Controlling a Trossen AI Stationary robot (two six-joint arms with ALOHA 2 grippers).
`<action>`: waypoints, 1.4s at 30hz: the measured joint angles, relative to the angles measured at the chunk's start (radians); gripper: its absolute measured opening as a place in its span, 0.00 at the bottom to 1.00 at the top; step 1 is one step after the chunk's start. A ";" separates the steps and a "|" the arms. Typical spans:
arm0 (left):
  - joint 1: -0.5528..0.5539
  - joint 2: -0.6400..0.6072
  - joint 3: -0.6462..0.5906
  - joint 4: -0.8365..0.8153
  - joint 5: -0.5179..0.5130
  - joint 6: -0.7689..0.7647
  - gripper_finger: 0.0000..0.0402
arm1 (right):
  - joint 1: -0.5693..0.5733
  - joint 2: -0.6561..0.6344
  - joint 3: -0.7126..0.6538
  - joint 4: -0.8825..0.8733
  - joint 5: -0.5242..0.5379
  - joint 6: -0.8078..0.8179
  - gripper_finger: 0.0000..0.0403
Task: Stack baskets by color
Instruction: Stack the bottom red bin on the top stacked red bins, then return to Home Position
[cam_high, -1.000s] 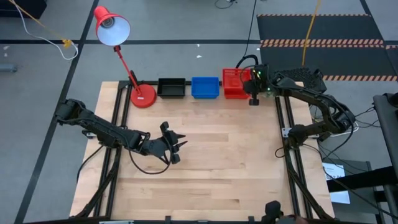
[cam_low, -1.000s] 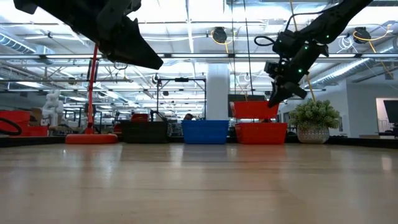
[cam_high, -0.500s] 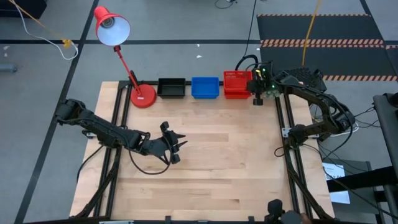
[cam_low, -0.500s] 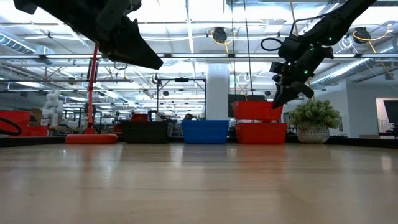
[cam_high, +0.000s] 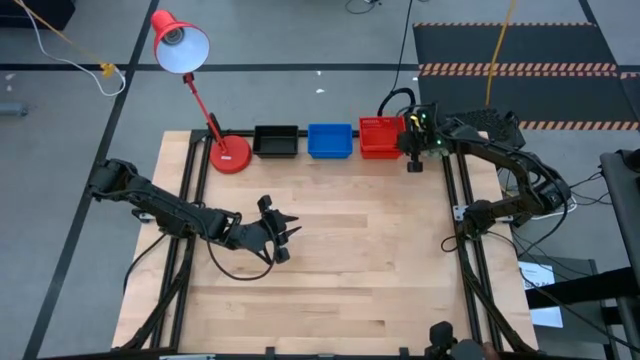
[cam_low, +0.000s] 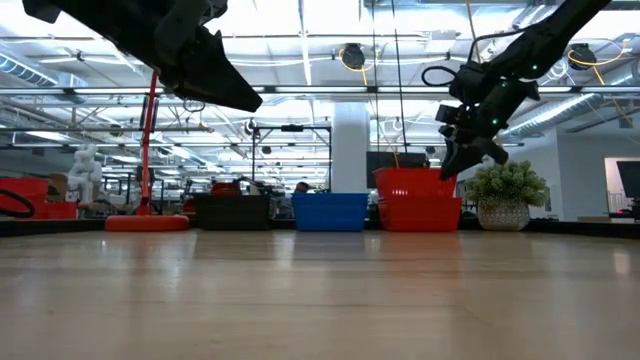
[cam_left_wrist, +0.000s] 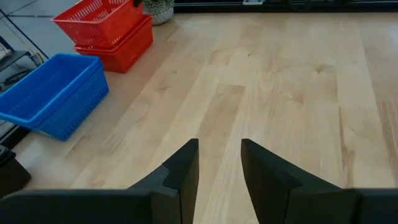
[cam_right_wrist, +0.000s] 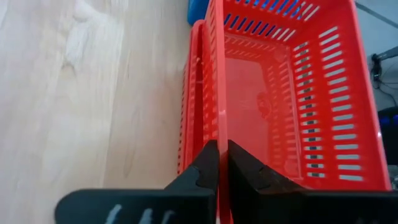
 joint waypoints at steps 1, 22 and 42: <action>0.000 0.000 0.000 0.000 0.000 0.000 0.30 | 0.000 0.000 -0.009 0.013 0.000 0.000 0.02; 0.000 0.000 0.000 0.000 0.000 -0.003 0.30 | 0.000 0.000 -0.025 0.059 0.034 0.057 0.29; 0.065 -0.006 0.000 0.059 0.083 0.056 0.30 | 0.201 -0.143 -0.025 0.050 -0.102 0.664 0.31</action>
